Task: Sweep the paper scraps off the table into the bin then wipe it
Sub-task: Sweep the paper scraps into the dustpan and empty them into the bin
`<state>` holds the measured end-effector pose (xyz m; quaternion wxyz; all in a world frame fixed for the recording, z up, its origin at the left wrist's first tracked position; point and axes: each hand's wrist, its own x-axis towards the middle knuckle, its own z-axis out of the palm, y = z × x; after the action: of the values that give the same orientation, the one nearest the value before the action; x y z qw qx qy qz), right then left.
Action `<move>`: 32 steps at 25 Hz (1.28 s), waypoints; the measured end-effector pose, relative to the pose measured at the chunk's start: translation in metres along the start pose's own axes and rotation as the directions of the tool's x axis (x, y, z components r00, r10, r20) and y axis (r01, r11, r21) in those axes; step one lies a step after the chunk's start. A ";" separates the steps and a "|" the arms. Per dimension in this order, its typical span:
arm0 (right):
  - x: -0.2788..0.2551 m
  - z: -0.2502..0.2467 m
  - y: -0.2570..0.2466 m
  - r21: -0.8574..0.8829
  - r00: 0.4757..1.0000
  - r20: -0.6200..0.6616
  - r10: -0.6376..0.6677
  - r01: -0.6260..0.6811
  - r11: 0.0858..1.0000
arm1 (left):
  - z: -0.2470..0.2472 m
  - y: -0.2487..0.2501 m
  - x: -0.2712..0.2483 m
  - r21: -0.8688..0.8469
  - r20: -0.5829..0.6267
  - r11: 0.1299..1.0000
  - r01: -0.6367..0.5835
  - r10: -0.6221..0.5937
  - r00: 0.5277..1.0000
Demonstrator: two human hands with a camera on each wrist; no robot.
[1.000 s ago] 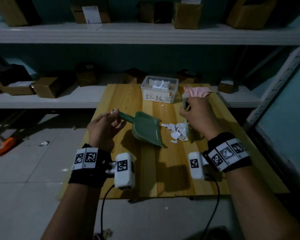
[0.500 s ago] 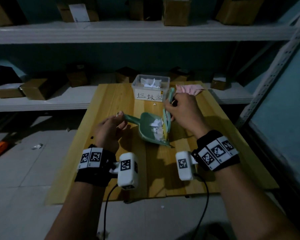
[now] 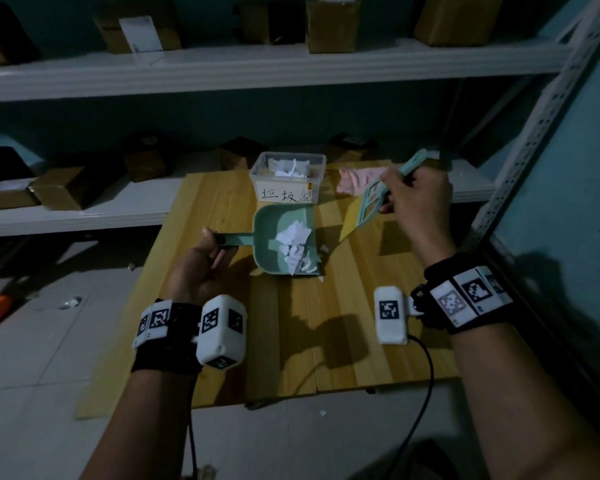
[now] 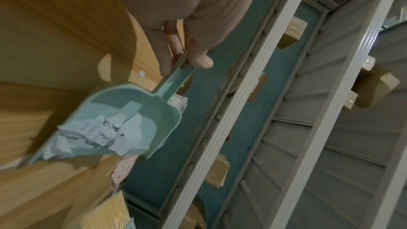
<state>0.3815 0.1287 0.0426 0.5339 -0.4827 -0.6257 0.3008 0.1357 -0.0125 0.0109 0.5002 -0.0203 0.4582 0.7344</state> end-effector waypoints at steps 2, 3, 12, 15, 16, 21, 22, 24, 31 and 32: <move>0.001 -0.003 0.004 0.009 1.000 -0.009 0.001 0.000 1.000 | 0.004 -0.003 -0.004 0.021 -0.024 1.000 0.023 -0.023 0.999; 0.002 -0.005 0.006 0.014 1.000 -0.013 0.003 -0.003 1.000 | 0.004 -0.004 -0.006 0.023 -0.033 0.999 0.036 -0.035 0.999; 0.006 -0.018 0.014 0.011 1.000 -0.011 0.021 -0.021 1.000 | 0.007 -0.005 -0.012 -0.215 -0.061 0.972 0.100 -0.116 0.991; 0.005 -0.018 0.014 0.004 1.000 0.003 0.019 -0.019 1.000 | 0.008 0.000 -0.005 -0.259 -0.007 0.965 0.040 -0.044 0.999; 0.005 -0.017 0.014 0.008 1.000 0.012 0.027 -0.027 1.000 | 0.007 0.003 0.000 -0.222 0.024 0.975 0.024 -0.019 1.000; 0.000 -0.009 0.012 -0.002 0.997 0.070 0.041 -0.041 0.999 | 0.016 0.008 0.015 -0.267 0.085 0.963 -0.038 0.063 0.994; -0.001 -0.006 0.012 -0.002 0.996 0.080 0.039 -0.039 0.999 | 0.022 0.007 0.016 -0.276 0.063 0.958 -0.075 0.096 0.993; -0.001 -0.003 0.010 -0.003 0.995 0.089 0.054 -0.054 0.999 | 0.038 0.006 0.018 -0.247 0.046 0.961 -0.123 0.139 0.989; 0.002 0.003 0.013 0.011 0.991 0.103 0.083 -0.084 0.996 | 0.066 0.007 0.018 -0.163 0.121 0.979 -0.120 0.141 0.983; 0.002 0.005 0.014 0.013 0.992 0.102 0.080 -0.082 0.997 | 0.068 0.007 0.018 -0.153 0.131 0.979 -0.135 0.156 0.979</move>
<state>0.3812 0.1367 0.0296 0.4929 -0.4870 -0.6293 0.3518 0.1510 0.0470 0.0464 0.4735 0.0297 0.3678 0.7997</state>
